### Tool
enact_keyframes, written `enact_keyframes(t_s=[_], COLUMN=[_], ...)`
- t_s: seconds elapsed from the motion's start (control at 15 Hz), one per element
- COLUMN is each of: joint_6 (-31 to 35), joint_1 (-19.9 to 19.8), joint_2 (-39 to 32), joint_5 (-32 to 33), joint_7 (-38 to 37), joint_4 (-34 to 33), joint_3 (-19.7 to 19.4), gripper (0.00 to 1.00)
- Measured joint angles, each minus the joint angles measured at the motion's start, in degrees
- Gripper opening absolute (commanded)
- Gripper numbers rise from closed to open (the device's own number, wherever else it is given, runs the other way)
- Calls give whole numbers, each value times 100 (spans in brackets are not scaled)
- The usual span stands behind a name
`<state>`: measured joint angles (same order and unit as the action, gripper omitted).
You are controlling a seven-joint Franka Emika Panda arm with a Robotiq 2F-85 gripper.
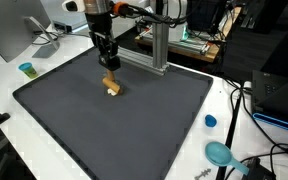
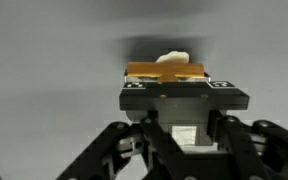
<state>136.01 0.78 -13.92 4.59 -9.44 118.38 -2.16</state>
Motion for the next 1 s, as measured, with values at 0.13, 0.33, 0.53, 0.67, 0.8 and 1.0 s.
enact_keyframes(t_s=[0.13,0.33,0.53,0.67,0.8,1.0], joint_6=[-183,-478,-716,-874,-1000,-1055], joint_1=[30,59,77,81,79,81], joint_2=[-27,-51,-78,-111,-212,-222], joint_5=[58,104,117,117,123,119], joint_7=[0,8,9,9,9,9], joint_4=[-80,-184,-249,-258,-291,-329], joint_3=[0,3,7,11,5,11], gripper=[22,22,22,22,22,22])
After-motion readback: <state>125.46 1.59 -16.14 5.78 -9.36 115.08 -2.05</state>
